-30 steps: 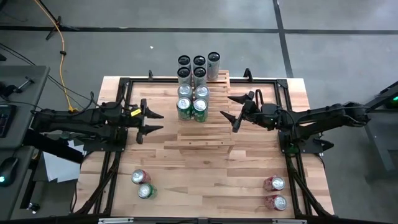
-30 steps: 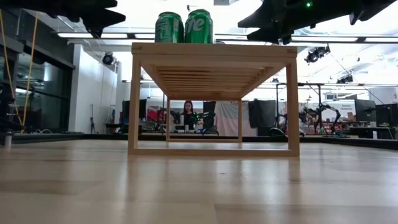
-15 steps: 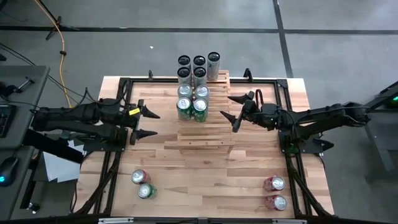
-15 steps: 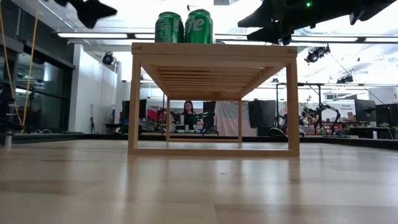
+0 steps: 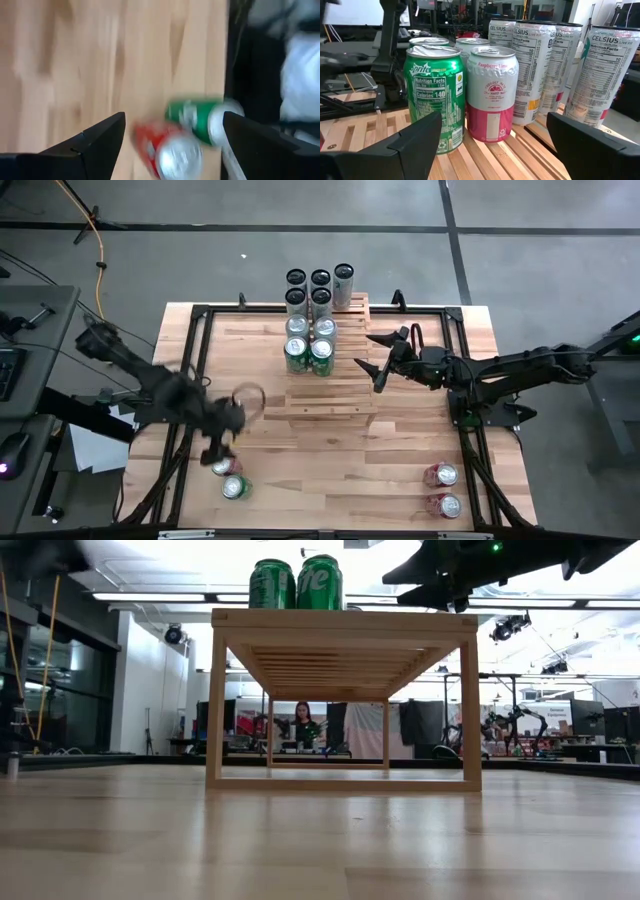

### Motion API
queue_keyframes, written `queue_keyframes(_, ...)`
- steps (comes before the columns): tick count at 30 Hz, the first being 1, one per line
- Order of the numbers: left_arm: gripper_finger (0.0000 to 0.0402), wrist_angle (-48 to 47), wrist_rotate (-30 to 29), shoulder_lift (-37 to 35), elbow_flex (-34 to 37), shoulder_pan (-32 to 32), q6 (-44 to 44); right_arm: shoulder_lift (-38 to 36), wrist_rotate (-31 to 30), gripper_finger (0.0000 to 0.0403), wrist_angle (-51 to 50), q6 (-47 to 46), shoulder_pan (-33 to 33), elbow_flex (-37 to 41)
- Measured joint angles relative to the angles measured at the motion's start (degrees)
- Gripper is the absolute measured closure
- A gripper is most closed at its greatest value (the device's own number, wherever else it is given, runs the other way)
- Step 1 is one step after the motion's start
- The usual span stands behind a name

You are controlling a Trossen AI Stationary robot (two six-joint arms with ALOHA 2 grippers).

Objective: Place canned beverage on shelf
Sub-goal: Put the top left red soda can on the shelf

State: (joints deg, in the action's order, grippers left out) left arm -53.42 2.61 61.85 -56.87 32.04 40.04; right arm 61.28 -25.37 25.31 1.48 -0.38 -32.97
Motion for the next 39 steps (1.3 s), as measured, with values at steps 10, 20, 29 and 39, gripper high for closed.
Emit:
queue_keyframes(10, 0.0074, -11.96, -1.41, 13.13, -13.55, 12.45, 8.92, 0.02, 0.00, 0.0057, -0.34, -0.13, 0.00, 0.00)
queue_keyframes(20, 0.0074, -14.73, -6.08, 15.30, -12.74, 18.41, 11.94, 0.02, 0.00, 0.0057, -1.54, 0.02, 0.00, 0.00)
queue_keyframes(29, 0.0074, -16.89, -8.25, 17.98, -12.74, 18.85, 7.54, 0.02, 0.00, 0.0057, -1.71, -0.11, 0.00, 0.00)
queue_keyframes(39, 0.0074, -21.63, -8.46, 19.31, -12.74, 19.36, 3.10, 0.02, 0.00, 0.0057, -1.90, -0.13, 0.00, 0.00)
